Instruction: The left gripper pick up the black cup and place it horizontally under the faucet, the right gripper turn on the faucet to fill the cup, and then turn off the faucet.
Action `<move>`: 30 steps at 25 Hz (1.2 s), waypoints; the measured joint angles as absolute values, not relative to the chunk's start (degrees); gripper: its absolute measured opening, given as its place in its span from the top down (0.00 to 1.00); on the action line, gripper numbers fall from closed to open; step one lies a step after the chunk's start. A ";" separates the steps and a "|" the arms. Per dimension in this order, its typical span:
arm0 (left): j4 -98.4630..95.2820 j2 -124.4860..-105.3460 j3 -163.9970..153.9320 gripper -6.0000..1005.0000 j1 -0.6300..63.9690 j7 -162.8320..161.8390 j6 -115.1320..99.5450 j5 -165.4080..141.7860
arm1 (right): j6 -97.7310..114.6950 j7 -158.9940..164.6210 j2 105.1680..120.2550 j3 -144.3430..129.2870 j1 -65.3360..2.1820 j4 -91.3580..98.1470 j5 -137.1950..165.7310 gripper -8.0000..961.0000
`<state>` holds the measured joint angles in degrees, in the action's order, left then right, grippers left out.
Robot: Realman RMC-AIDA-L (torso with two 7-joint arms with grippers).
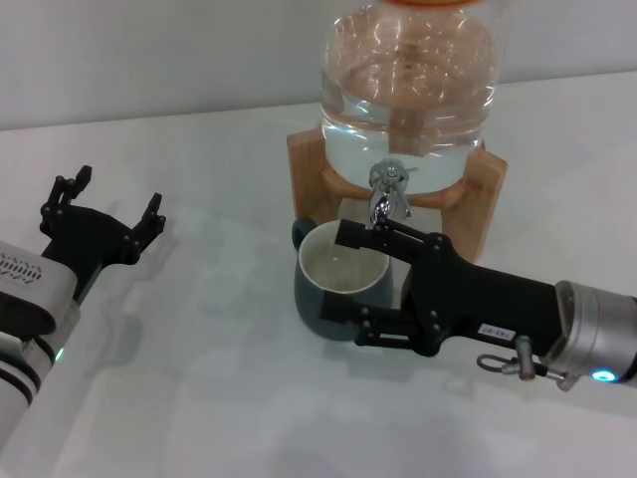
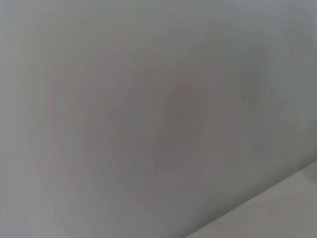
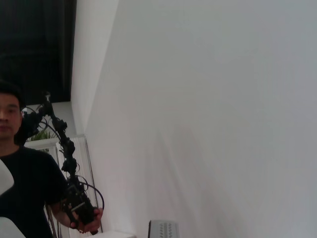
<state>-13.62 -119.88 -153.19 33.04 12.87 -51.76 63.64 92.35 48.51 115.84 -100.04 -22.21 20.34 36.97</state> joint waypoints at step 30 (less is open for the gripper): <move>-13.71 -119.88 -153.19 0.12 32.96 12.83 -51.77 62.93 | 85.44 49.24 115.36 -99.53 -22.41 21.41 34.95 0.10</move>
<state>-13.71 -119.88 -153.19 32.96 12.83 -51.77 62.93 85.44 49.24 115.36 -99.53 -22.41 21.41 34.95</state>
